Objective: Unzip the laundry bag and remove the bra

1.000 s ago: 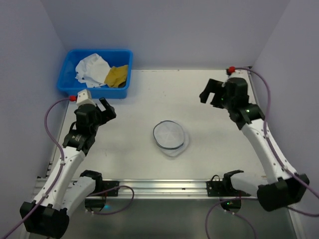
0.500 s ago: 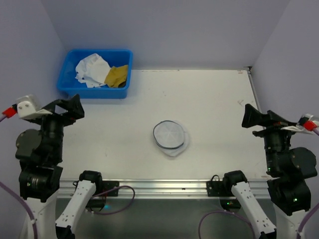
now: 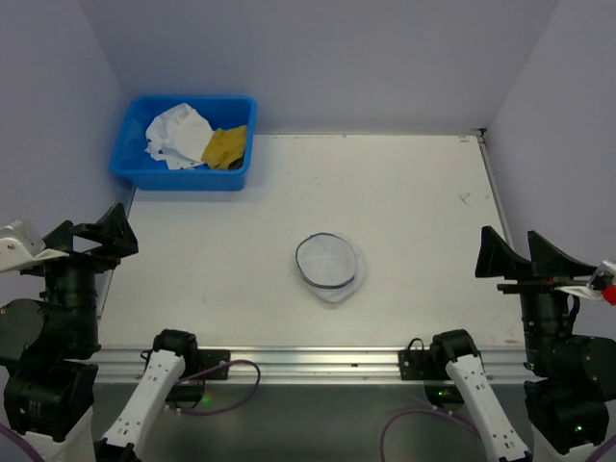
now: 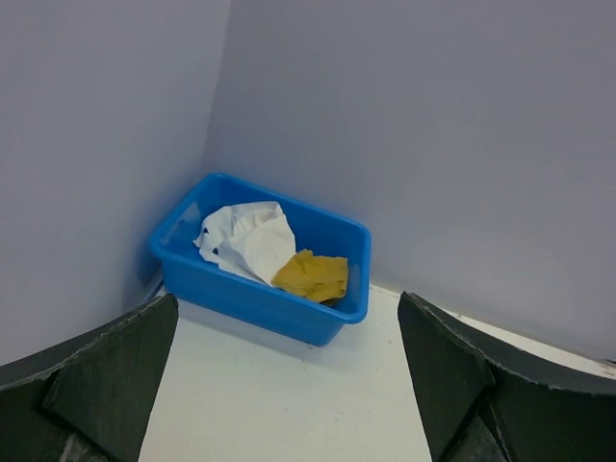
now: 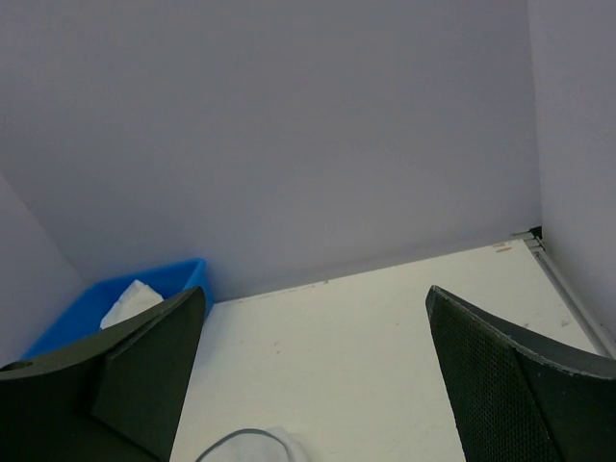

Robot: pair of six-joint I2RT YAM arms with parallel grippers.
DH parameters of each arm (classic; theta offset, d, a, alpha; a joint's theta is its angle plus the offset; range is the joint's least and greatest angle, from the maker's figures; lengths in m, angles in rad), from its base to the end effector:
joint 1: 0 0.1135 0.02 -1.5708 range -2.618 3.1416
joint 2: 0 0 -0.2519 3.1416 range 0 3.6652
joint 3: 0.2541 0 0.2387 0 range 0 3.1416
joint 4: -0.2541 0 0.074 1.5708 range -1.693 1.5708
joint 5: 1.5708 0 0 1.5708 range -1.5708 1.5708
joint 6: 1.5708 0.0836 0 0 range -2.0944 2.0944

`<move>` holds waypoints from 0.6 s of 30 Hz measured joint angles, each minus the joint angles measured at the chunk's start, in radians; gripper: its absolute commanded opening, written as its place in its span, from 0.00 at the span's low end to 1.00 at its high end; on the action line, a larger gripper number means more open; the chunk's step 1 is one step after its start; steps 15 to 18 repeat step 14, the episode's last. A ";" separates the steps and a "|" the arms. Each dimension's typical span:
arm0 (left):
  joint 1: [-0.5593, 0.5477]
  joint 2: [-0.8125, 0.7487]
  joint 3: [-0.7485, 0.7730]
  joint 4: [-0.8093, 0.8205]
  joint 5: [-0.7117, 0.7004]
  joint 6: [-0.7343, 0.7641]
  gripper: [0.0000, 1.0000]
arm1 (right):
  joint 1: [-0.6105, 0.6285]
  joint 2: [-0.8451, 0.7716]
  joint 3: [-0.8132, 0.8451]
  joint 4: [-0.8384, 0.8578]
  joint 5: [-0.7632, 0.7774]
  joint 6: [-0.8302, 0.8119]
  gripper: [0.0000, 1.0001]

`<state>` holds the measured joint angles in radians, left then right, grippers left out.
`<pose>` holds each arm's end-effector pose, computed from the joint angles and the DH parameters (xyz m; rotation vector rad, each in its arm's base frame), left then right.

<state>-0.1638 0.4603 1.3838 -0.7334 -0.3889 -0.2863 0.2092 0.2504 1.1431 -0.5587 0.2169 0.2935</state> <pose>0.0391 0.0257 0.4745 -0.4063 1.3354 -0.1062 0.0245 -0.0132 0.4445 0.2411 1.2271 0.3018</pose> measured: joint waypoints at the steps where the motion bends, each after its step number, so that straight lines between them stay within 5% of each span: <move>1: -0.003 0.000 0.000 -0.005 -0.003 0.000 1.00 | 0.000 -0.003 -0.005 0.002 -0.001 -0.002 0.99; 18: -0.016 -0.017 -0.023 -0.025 -0.035 -0.001 1.00 | 0.000 -0.005 -0.024 0.005 -0.017 -0.022 0.99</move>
